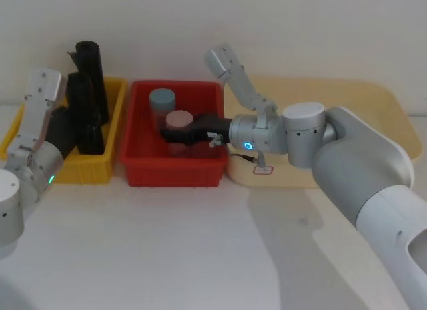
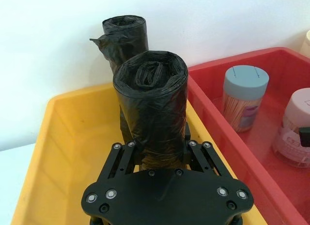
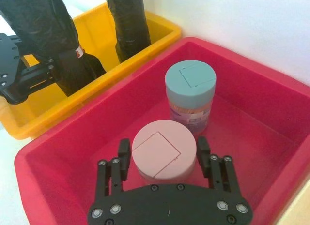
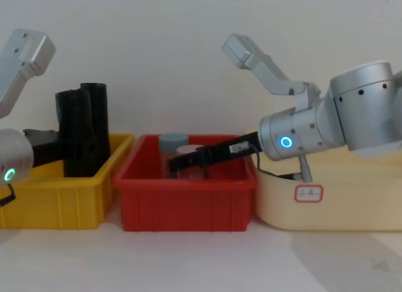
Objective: Pick up the garbage bag with the one hand and transfer it to the other hand.
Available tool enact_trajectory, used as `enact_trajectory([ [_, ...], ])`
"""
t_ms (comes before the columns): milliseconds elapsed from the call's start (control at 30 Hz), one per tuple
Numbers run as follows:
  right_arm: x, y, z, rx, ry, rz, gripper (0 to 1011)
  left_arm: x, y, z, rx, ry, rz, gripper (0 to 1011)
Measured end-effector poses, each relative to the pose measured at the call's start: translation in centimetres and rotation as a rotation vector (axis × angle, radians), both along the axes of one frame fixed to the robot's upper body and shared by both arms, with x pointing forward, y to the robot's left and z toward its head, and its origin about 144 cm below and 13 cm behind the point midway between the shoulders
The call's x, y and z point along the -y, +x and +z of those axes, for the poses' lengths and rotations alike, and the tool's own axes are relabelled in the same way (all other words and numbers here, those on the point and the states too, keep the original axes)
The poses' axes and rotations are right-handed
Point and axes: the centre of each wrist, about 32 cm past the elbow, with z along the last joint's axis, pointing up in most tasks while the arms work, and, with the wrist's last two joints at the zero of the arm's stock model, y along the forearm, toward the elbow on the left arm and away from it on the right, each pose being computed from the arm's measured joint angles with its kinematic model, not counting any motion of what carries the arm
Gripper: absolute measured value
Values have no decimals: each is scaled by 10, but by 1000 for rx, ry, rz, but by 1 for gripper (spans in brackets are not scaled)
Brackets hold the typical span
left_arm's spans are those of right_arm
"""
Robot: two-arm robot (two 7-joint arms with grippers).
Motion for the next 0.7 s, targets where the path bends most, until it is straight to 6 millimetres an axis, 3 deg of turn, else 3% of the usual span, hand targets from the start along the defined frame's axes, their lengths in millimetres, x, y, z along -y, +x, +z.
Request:
enact_trajectory([
  [167, -1, 0, -1, 2, -4, -1, 680, 0, 0, 0, 0, 0, 0, 402],
  [700, 2, -5, 2, 20, 10, 1, 665, 0, 0, 0, 0, 0, 0, 402],
])
